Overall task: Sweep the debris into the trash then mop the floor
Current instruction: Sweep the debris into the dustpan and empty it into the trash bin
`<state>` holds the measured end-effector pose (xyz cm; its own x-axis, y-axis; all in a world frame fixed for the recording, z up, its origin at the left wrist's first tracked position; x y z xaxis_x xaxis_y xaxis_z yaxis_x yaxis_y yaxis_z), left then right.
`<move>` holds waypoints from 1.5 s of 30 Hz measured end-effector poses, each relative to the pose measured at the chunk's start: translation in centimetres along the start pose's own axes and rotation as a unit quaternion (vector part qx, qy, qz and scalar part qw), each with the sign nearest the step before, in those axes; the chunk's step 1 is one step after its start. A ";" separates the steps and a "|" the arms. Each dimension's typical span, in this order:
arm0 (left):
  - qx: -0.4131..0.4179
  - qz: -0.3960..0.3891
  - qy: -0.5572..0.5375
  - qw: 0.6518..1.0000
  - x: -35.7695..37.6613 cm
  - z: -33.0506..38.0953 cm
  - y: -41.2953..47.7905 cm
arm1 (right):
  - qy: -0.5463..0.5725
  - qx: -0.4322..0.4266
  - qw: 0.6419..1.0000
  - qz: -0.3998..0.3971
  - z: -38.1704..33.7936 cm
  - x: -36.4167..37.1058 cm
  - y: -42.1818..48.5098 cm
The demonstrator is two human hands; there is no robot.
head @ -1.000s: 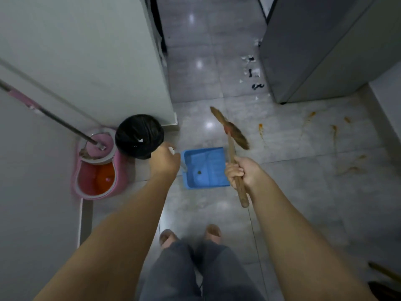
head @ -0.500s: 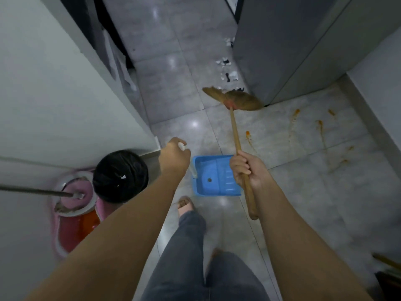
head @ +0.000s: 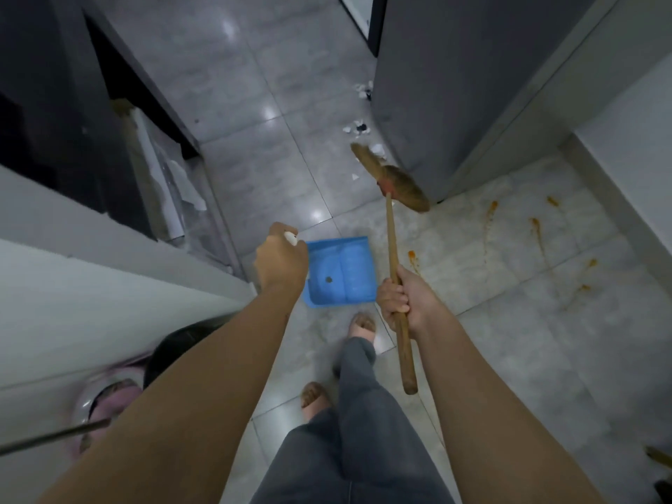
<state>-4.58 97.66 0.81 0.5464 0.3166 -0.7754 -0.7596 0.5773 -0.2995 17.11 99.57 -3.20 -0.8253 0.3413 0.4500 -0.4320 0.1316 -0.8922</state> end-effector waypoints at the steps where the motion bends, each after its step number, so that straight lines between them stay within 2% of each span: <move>1: -0.004 0.006 0.005 1.000 0.3 0.7 1.2 | -0.005 0.002 1.000 0.008 -1.1 0.5 0.6; 7: -0.003 0.025 0.003 1.000 2.2 6.0 8.5 | -0.015 0.025 0.999 0.022 -8.2 4.0 3.5; 14: -0.036 0.042 -0.015 0.998 3.7 9.0 16.0 | -0.043 0.024 0.998 0.050 -14.1 7.7 8.5; 23: -0.043 0.031 -0.026 0.998 4.5 10.6 27.4 | 0.050 -0.010 0.995 0.091 -21.0 12.5 16.8; 25: -0.039 0.043 -0.024 0.998 3.9 10.9 29.7 | 0.100 -0.008 0.992 0.077 -21.8 14.8 18.9; 29: -0.040 0.054 -0.037 0.997 2.8 11.4 33.3 | 0.188 0.007 0.982 -0.016 -21.3 21.0 21.3; 33: -0.041 0.052 -0.013 0.998 2.5 11.9 35.8 | 0.189 -0.001 0.980 -0.057 -21.0 25.2 20.5; 37: -0.018 0.007 0.054 0.998 3.1 11.6 37.6 | 0.070 -0.055 0.996 0.029 -22.3 25.4 18.6; 40: 0.036 -0.020 0.070 0.997 3.8 12.1 38.5 | 0.010 -0.096 0.990 0.106 -24.4 24.1 18.8; 45: 0.052 -0.001 0.037 0.998 4.3 12.4 39.8 | 0.019 -0.088 0.987 0.136 -28.7 23.8 22.1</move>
<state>-28.06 131.31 -7.57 0.5176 0.2603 -0.8151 -0.7151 0.6547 -0.2450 -1.67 137.31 -13.28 -0.8864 0.4201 0.1944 -0.1243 0.1885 -0.9742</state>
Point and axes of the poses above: each hand's wrist, its own y-axis towards the middle knuckle, its own x-axis out of the palm, z = x × y, the point moved 5 cm from there along y, towards the middle knuckle, and after that the axes turned 2 degrees about y, right-handed, at the moved point
